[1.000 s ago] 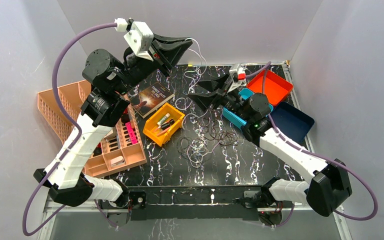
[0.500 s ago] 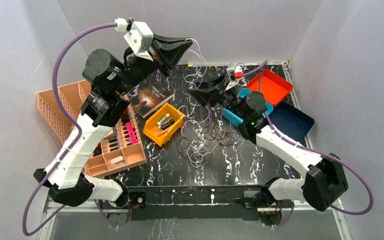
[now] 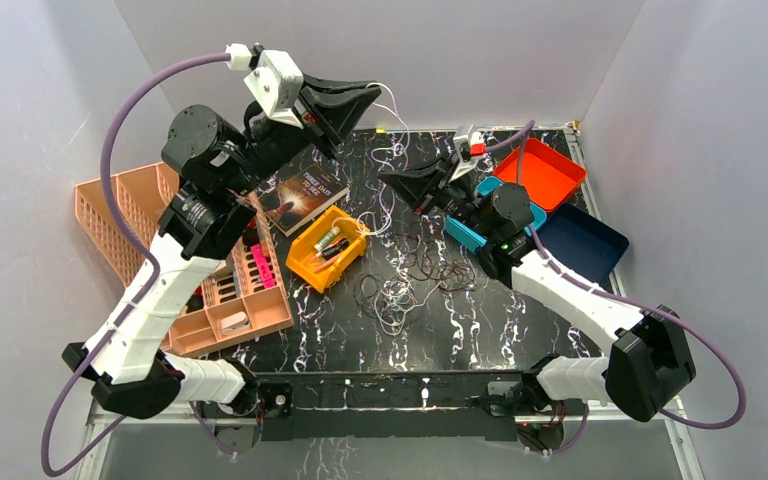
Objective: Untangle the cables
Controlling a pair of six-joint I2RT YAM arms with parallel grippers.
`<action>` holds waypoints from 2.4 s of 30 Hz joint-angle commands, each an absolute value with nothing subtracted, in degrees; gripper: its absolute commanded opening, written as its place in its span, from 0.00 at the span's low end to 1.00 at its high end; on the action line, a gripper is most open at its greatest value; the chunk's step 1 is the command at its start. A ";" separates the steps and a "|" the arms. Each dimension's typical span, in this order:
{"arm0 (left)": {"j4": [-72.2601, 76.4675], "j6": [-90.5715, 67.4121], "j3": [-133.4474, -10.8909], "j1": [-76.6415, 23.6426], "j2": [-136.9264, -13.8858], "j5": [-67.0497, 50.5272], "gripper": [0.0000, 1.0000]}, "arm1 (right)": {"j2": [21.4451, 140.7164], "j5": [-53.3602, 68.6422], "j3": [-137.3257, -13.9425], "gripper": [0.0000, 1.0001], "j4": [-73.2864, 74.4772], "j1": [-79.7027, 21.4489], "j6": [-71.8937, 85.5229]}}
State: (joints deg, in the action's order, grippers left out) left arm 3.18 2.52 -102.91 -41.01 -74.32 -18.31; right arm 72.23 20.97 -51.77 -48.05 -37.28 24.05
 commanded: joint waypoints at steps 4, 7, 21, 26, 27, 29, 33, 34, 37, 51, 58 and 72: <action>3.93 2.56 -96.50 -41.20 -68.71 -13.29 0.00 | 64.95 14.43 -54.40 0.00 -35.32 -37.49 20.48; 3.65 1.80 -89.66 -41.14 -66.17 -10.74 0.03 | 61.23 8.46 -55.70 0.00 -25.16 -37.45 18.56; 4.41 -4.05 -70.83 -41.13 -60.71 -7.74 0.57 | 53.68 -19.93 -62.59 0.00 -0.65 -37.31 9.60; 1.25 -5.04 -67.41 -41.14 -61.01 -6.24 0.66 | 54.04 -29.34 -64.19 0.00 1.21 -37.07 6.35; 0.94 -5.44 -66.51 -41.14 -60.94 -6.04 0.68 | 54.14 -30.54 -64.38 0.00 1.33 -36.92 6.00; 0.64 -6.51 -64.35 -41.20 -60.91 -5.82 0.73 | 54.22 -31.90 -64.74 0.00 1.05 -36.62 5.52; -0.73 -8.82 -61.00 -41.09 -61.38 -3.59 0.84 | 55.11 -33.67 -65.34 0.00 0.28 -36.06 4.89; -1.19 -9.33 -60.41 -41.08 -61.62 -2.67 0.87 | 55.32 -34.08 -65.38 0.00 0.12 -35.95 4.86; -3.30 -10.83 -59.91 -41.13 -63.29 -0.20 0.94 | 56.14 -35.32 -64.80 0.00 -0.29 -35.17 4.43; -4.93 -13.59 -64.60 -36.79 -75.94 -0.78 0.98 | 62.01 -23.96 -61.51 0.00 -0.36 -16.86 9.97; -1.46 -14.07 -62.09 -33.23 -79.62 -3.80 0.98 | 65.98 -20.37 -59.23 0.00 -2.52 -12.61 12.78; -2.47 -12.14 -60.34 -32.71 -79.10 -2.86 0.98 | 70.06 -22.48 -55.82 0.00 -1.90 -8.56 16.12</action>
